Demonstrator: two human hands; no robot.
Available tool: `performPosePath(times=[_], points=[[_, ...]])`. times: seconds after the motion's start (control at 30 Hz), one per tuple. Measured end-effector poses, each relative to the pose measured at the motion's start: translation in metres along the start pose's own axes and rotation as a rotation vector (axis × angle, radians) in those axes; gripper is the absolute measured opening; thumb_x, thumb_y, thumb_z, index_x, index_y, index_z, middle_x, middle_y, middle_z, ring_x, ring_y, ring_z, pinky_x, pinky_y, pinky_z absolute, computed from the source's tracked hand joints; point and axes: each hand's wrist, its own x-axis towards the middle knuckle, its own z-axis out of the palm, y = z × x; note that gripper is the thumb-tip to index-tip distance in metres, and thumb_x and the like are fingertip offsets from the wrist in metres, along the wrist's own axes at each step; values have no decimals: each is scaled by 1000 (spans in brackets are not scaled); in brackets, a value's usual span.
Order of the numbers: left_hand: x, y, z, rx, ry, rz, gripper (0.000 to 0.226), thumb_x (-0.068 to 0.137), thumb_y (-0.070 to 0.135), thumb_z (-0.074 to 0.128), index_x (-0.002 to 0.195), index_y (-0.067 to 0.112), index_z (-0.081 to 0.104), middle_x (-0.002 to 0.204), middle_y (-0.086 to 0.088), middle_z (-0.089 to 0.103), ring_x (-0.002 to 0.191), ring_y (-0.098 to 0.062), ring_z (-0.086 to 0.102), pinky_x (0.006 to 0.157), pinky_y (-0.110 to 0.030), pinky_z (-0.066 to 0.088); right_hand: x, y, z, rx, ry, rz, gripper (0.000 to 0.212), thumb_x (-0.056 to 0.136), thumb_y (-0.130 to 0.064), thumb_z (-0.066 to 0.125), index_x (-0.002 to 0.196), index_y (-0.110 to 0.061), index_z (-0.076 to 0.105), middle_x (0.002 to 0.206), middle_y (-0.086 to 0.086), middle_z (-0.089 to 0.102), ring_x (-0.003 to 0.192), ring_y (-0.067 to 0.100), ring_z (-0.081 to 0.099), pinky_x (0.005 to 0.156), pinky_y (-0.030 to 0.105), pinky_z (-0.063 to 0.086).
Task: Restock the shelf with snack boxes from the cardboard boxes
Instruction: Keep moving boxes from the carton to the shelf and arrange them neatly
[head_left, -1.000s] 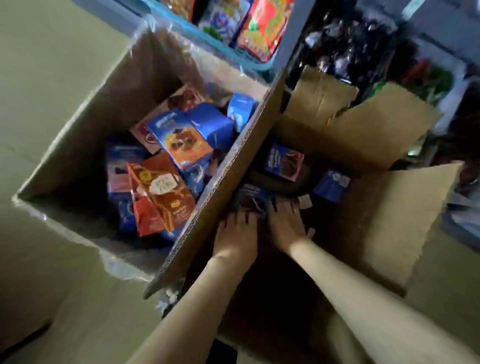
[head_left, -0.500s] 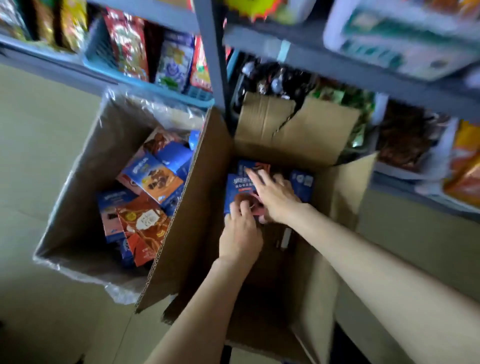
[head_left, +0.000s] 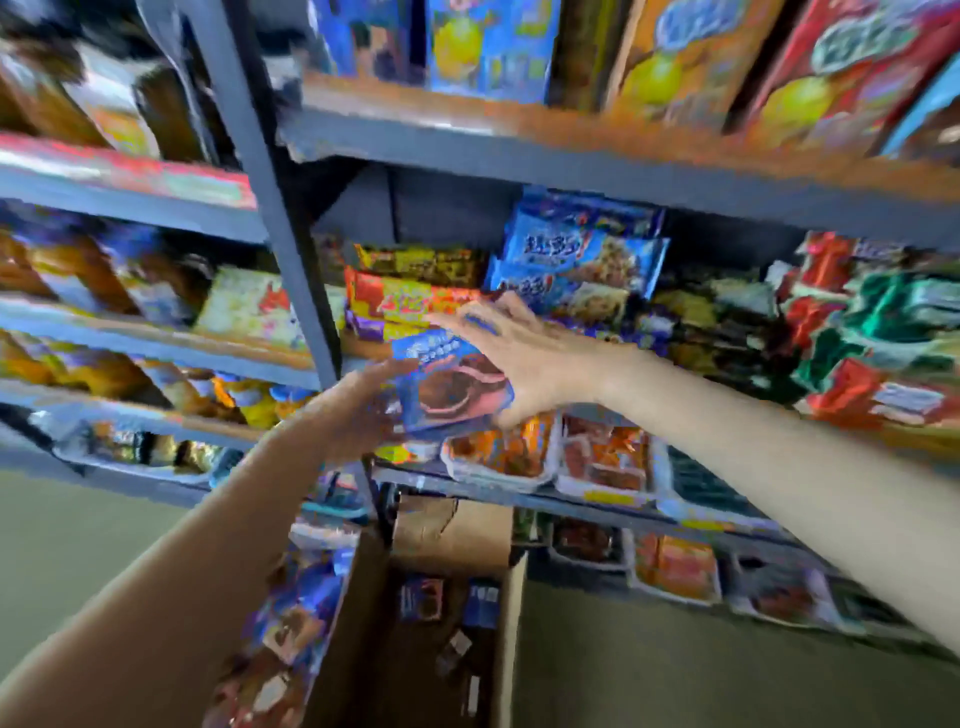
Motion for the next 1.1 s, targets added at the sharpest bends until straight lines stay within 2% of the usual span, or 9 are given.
performPosePath(times=[0.13, 0.3, 0.4, 0.47, 0.57, 0.67, 0.8, 0.93, 1.1], points=[[-71, 58, 8, 209, -213, 60, 84, 23, 50, 91, 96, 21, 65, 90, -4, 73, 78, -21, 70, 74, -40, 56, -52, -31, -106, -60, 158, -42, 116, 64, -42, 78, 149, -32, -1, 135, -2, 26, 113, 24, 30, 88, 45, 46], [-146, 158, 58, 263, -280, 261, 86, 18, 44, 93, 96, 20, 65, 89, -2, 72, 74, -18, 71, 65, -34, 59, -91, -56, -217, 55, 450, -18, 112, 63, -57, 75, 149, -26, 11, 139, 4, 31, 127, 20, 31, 105, 26, 25], [-180, 208, 94, 293, -305, 405, 100, 17, 36, 91, 110, 18, 58, 102, -5, 66, 73, -16, 70, 60, -31, 58, -115, -60, -279, 368, 710, 63, 79, 75, -47, 71, 139, -18, 35, 123, 2, 40, 110, 2, 41, 92, 1, 26], [-195, 238, 120, 293, -324, 510, 80, 32, 26, 82, 107, 16, 57, 101, -7, 64, 70, -16, 70, 61, -32, 59, -128, -56, -311, 423, 761, 127, 59, 83, -32, 70, 133, -15, 41, 123, 2, 42, 108, 4, 41, 87, -3, 29], [-213, 274, 168, 331, -332, 698, 46, 53, 22, 74, 96, 24, 59, 93, 1, 67, 72, -16, 67, 69, -31, 57, -143, -41, -347, 452, 887, 189, 61, 81, -34, 71, 130, -18, 39, 128, 2, 47, 116, 12, 48, 98, 19, 38], [-217, 296, 220, 360, -220, 943, 36, 79, 17, 70, 111, 19, 53, 94, 1, 67, 70, -12, 65, 69, -29, 55, -157, -19, -375, 520, 1066, 239, 51, 82, -32, 70, 125, -22, 44, 112, -7, 58, 107, 11, 56, 97, 28, 42], [-203, 312, 288, 449, -35, 1306, 64, 67, 23, 82, 116, 20, 41, 91, 2, 57, 73, -10, 58, 59, -17, 50, -171, 13, -404, 889, 1216, 223, 30, 84, -41, 65, 106, -26, 52, 107, -6, 63, 110, 16, 60, 99, 35, 44], [-174, 320, 338, 719, 209, 1645, 89, 58, 21, 87, 130, 6, 37, 112, -4, 46, 107, -26, 53, 94, -32, 43, -197, 56, -427, 1328, 989, 207, 62, 68, -66, 67, 120, -35, 54, 126, -3, 57, 99, 21, 58, 83, 43, 48], [-135, 322, 373, 1092, 699, 2217, 87, 57, 20, 80, 131, 10, 35, 117, -11, 41, 99, -28, 45, 85, -34, 46, -201, 102, -430, 1622, 947, 41, 50, 75, -48, 68, 114, -16, 62, 106, 6, 70, 93, 24, 67, 84, 45, 54]])
